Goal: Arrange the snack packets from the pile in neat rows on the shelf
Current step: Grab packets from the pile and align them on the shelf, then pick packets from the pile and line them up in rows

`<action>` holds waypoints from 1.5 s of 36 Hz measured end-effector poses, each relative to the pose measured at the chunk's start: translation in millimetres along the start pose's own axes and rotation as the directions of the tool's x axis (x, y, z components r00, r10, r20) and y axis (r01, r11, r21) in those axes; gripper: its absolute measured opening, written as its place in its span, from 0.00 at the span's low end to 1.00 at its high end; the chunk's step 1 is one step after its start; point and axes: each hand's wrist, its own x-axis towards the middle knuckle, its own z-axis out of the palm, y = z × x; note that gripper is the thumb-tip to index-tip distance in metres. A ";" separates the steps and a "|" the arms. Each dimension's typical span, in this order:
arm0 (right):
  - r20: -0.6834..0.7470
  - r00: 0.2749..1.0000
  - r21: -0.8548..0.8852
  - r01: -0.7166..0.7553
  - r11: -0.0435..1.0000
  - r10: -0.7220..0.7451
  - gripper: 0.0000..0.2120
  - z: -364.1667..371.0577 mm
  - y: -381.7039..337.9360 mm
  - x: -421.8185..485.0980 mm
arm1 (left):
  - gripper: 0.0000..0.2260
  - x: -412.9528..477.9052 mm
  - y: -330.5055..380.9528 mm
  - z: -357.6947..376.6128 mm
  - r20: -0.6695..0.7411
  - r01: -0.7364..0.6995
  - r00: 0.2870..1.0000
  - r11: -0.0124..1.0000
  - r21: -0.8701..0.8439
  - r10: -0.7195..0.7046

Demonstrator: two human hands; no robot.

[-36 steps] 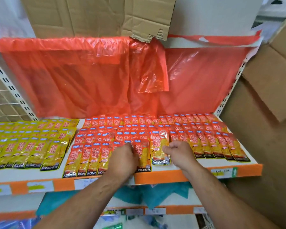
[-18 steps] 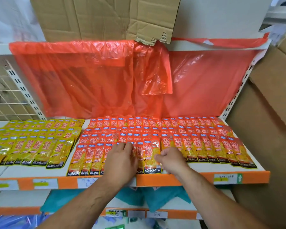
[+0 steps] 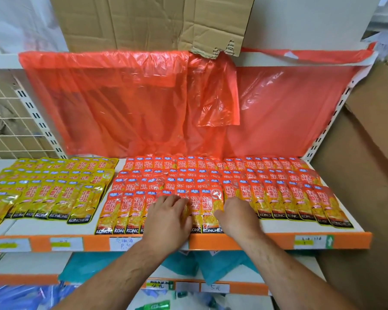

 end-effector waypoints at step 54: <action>0.209 0.623 -0.159 0.782 0.602 -0.754 0.30 229.5 -436.7 -156.1 | 0.26 -227.8 -425.0 -151.8 -0.207 0.514 0.842 0.858 0.021 -0.499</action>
